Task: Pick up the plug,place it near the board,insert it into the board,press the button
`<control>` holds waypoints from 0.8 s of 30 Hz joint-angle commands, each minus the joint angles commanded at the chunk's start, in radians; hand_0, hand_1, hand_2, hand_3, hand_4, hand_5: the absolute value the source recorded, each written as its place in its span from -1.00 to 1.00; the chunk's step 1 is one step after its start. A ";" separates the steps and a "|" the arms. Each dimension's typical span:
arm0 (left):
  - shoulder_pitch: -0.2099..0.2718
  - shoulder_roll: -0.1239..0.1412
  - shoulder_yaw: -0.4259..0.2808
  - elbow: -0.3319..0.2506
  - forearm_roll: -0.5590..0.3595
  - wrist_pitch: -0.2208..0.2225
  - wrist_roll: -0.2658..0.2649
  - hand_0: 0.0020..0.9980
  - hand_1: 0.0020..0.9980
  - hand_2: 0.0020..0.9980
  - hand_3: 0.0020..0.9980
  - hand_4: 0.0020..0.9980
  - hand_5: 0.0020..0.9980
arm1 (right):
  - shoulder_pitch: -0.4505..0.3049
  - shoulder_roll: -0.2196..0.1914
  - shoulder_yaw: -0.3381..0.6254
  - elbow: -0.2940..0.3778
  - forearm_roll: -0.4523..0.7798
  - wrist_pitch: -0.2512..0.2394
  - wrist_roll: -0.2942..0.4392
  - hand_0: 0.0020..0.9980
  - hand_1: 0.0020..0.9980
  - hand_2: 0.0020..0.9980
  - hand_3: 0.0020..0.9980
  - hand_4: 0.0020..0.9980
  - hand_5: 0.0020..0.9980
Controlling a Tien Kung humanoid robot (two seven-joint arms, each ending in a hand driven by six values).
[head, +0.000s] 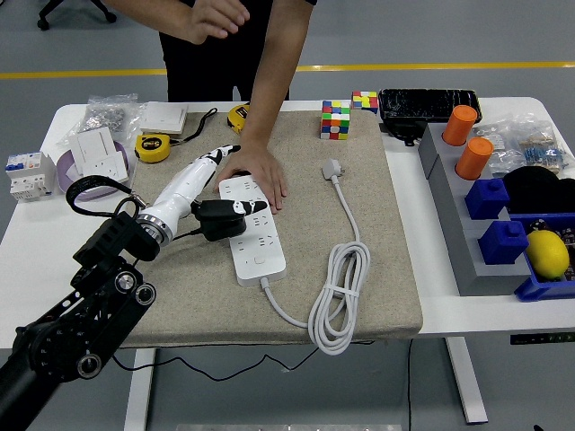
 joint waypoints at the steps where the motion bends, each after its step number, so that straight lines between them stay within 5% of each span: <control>1: 0.006 -0.001 -0.007 0.002 -0.021 0.001 -0.005 1.00 1.00 1.00 0.93 1.00 0.11 | 0.000 0.000 0.001 0.000 -0.001 0.000 0.000 0.91 0.79 0.70 0.74 1.00 0.90; 3: 0.021 -0.009 -0.029 0.004 -0.079 0.012 -0.026 1.00 1.00 1.00 0.93 1.00 0.11 | 0.000 0.000 0.001 0.000 0.000 0.000 0.000 0.91 0.79 0.70 0.74 1.00 0.90; 4: 0.024 -0.011 -0.033 0.004 -0.094 0.014 -0.030 1.00 1.00 0.99 0.93 1.00 0.56 | 0.001 0.000 0.001 0.000 0.001 0.000 0.000 0.91 0.79 0.70 0.74 1.00 0.90; 9: 0.088 -0.048 -0.140 -0.003 -0.287 0.051 -0.176 1.00 1.00 0.99 0.93 1.00 0.56 | 0.000 0.001 0.001 0.000 0.002 0.000 0.000 0.91 0.79 0.70 0.74 1.00 0.90; 10: 0.100 -0.053 -0.162 -0.007 -0.326 0.045 -0.204 1.00 1.00 0.97 0.92 1.00 1.00 | -0.002 0.001 0.003 0.000 0.000 0.001 0.000 0.91 0.79 0.70 0.74 1.00 0.90; 16: 0.130 -0.061 -0.272 0.002 -0.579 -0.042 -0.270 1.00 1.00 0.96 0.90 1.00 1.00 | -0.005 -0.001 0.001 0.000 -0.002 0.001 -0.001 0.91 0.79 0.70 0.74 1.00 0.90; 24: 0.160 -0.048 -0.389 0.026 -0.917 -0.161 -0.268 1.00 1.00 0.92 0.87 1.00 1.00 | -0.005 -0.003 -0.013 0.000 0.007 0.000 0.001 0.91 0.79 0.70 0.74 1.00 0.90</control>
